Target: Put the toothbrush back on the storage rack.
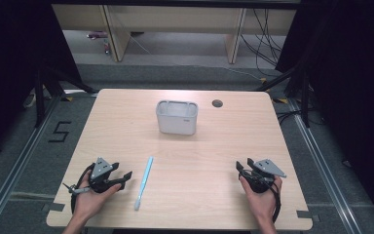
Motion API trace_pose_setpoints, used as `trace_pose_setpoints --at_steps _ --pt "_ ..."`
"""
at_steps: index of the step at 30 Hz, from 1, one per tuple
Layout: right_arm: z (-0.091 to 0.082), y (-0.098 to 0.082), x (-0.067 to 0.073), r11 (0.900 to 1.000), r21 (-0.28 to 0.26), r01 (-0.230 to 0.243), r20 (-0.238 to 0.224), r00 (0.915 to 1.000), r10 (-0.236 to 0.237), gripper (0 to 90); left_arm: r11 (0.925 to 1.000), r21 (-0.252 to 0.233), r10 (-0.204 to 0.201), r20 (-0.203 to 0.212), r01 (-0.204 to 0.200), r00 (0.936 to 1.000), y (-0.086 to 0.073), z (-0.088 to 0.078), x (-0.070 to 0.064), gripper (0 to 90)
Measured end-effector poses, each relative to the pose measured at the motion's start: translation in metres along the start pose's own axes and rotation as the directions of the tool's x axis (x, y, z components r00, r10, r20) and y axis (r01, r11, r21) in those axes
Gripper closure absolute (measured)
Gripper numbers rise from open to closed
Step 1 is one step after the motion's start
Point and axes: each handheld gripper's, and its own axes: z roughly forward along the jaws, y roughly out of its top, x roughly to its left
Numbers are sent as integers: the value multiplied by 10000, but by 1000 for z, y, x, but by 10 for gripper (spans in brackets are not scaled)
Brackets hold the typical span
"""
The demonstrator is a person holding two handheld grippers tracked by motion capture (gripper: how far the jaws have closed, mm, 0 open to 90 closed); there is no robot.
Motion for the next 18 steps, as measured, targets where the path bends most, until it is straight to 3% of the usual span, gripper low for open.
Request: trace_pose_setpoints --at_steps 4,5,8,9,11,12,13,14,15,16,17,18 --pt "0 1 1 10000 28 90 139 9999 -90 507 9986 529 -69 -80 74 9999 11 -3 -5 357" --pt "0 0 4 9995 152 -267 91 9996 266 507 9972 746 51 -59 -46 10000 15 -3 -6 357" --pt "1 0 2 9999 137 -89 70 9999 88 507 9937 1097 216 -19 -213 9998 28 -5 -9 370" --pt "1 1 3 9998 185 -95 49 9999 94 507 9890 1410 456 -11 -450 9990 33 -6 -8 370" --pt "1 0 4 9998 196 -46 12 10000 46 507 9883 1506 228 9 -226 9997 40 -5 -11 380" --pt "1 1 3 9996 260 126 -21 9999 -126 507 9841 1759 259 -14 -253 9997 44 -6 -11 390" --pt "0 1 6 9992 366 -165 68 9998 162 507 9807 1936 266 22 -265 9996 48 -6 -11 393" --pt "2 1 3 9993 366 119 20 9999 -120 507 9729 2305 164 16 -163 9999 55 -4 -14 394" --pt "2 1 3 9993 366 119 20 9999 -120 507 9729 2305 164 16 -163 9999 55 -4 -14 395" --pt "4 1 2 9996 220 188 -45 9998 -187 507 9631 2683 208 84 -223 9997 60 -4 -15 395" --pt "3 1 5 9993 349 -111 72 9999 108 507 9537 3000 199 127 -228 9997 64 -3 -16 396" --pt "3 1 6 9991 412 -27 4 10000 26 507 9437 3303 174 150 -213 9997 67 -2 -17 396"
